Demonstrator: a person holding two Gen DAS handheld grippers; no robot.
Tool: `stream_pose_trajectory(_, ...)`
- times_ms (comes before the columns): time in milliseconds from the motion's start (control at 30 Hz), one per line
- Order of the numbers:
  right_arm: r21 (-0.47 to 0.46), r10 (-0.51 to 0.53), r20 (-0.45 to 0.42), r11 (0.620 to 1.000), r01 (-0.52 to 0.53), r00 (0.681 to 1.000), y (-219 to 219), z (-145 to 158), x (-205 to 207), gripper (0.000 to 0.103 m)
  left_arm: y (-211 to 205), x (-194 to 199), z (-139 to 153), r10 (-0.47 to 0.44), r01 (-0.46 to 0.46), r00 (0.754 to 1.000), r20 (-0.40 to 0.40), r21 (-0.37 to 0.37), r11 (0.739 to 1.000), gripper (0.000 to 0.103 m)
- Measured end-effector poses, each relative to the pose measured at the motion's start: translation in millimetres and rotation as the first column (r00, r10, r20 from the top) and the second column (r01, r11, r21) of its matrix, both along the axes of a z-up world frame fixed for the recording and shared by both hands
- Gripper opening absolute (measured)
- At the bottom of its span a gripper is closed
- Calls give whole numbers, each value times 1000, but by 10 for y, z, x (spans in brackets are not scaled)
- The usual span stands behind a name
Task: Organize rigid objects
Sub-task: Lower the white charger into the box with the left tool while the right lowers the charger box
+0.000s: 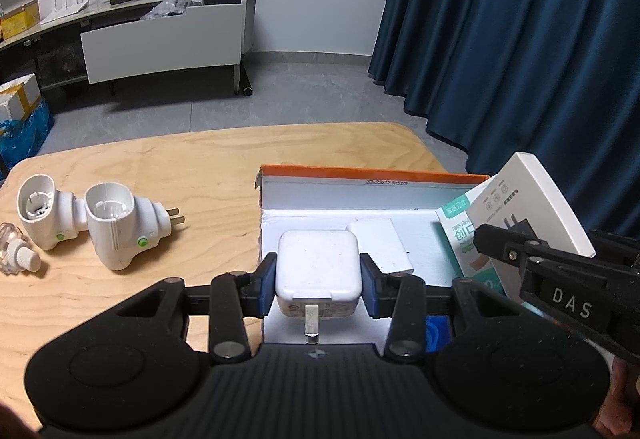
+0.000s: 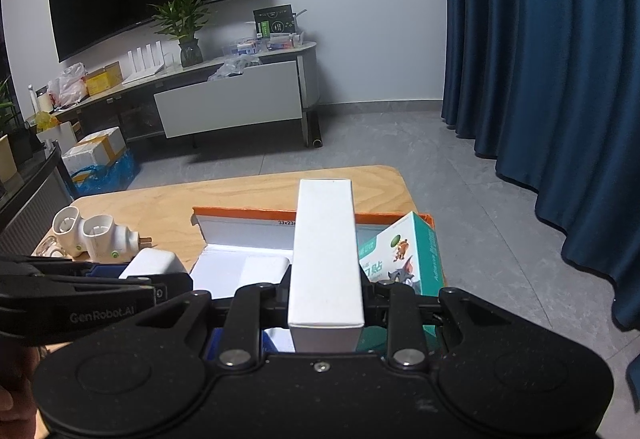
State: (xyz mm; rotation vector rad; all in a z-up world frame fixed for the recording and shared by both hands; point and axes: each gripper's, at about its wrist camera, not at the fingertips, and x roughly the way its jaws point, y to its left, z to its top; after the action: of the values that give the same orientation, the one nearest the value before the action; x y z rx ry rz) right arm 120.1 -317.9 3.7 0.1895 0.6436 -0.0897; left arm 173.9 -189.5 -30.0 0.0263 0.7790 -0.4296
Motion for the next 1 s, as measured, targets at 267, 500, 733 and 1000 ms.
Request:
stream_pose_trajectory(267,3,1,-5,1000,-1,1000,-2,-56,85,32,-42,81,-59,3,-3,1000,-7,8,1000,42)
stream_pose_trajectory(500,9,-7,-3,1000,7,1000,-19,-70,144,32,-117,109,-91,-8,8,1000,-11,9,1000,42)
stream_pose_trajectory(733,17,-30,8,999,30,1000,-66,-69,127,49,-146,160,-133,-3,4,1000,-14,15,1000,42)
stream_pose_trajectory(1000,45,-91,110,995,87,990,-176,106,7,49,-202,192,-189,-12,12,1000,-28,26,1000,42)
